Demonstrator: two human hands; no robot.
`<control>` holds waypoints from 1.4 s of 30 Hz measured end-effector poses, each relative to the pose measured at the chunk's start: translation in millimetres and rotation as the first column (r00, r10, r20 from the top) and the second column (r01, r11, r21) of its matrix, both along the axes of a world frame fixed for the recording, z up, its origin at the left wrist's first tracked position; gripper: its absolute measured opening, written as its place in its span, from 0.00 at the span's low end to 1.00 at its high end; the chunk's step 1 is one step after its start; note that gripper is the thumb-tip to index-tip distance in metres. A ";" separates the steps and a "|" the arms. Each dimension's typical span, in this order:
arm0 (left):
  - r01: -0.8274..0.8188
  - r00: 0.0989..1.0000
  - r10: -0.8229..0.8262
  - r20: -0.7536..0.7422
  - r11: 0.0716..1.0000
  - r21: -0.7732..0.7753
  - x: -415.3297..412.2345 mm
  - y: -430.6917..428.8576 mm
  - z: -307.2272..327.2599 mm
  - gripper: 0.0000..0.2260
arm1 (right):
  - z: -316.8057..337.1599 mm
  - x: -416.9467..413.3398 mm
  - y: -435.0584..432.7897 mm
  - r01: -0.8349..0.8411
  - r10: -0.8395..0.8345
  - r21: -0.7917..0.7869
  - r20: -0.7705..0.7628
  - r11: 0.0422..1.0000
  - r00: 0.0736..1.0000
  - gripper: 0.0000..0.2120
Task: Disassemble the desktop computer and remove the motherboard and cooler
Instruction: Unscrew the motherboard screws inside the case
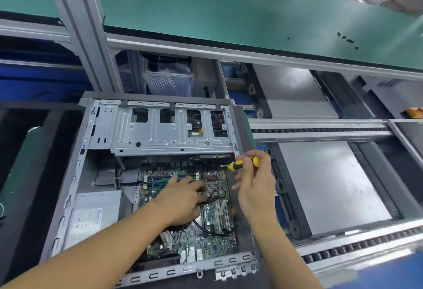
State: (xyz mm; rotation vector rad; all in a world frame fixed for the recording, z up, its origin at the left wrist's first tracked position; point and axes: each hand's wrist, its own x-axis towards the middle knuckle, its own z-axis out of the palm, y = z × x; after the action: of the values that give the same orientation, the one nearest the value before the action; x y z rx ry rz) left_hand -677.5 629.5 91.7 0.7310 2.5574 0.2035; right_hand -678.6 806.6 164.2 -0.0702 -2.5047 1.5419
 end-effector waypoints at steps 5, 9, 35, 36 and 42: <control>-0.054 0.996 0.049 0.071 0.996 0.074 2.6 -0.6 12.2 0.14 | -3.5 3.8 -1.4 -0.060 0.057 0.195 0.022 0.979 0.998 0.13; -0.003 1.000 0.001 -0.015 0.990 -0.143 11.7 8.0 16.8 0.19 | -2.3 3.6 -5.6 -0.119 0.090 0.304 0.109 0.945 0.990 0.12; -0.113 0.984 0.143 0.111 0.964 -0.239 17.7 13.9 23.3 0.21 | -16.8 -5.9 -28.3 -0.394 0.278 0.547 0.284 0.739 0.917 0.08; -0.114 0.984 0.141 0.105 0.966 -0.234 17.9 13.5 23.1 0.21 | -17.0 -6.3 -28.5 -0.395 0.278 0.554 0.286 0.733 0.917 0.08; -0.114 0.985 0.138 0.100 0.969 -0.221 18.0 12.9 19.9 0.22 | -16.2 -6.3 -27.7 -0.417 0.300 0.565 0.291 0.712 0.908 0.08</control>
State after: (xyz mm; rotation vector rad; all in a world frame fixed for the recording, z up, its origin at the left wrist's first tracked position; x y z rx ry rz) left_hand -659.5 642.4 111.6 0.4623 2.4680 0.0083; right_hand -684.8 778.9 148.0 0.4265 -3.1863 0.7327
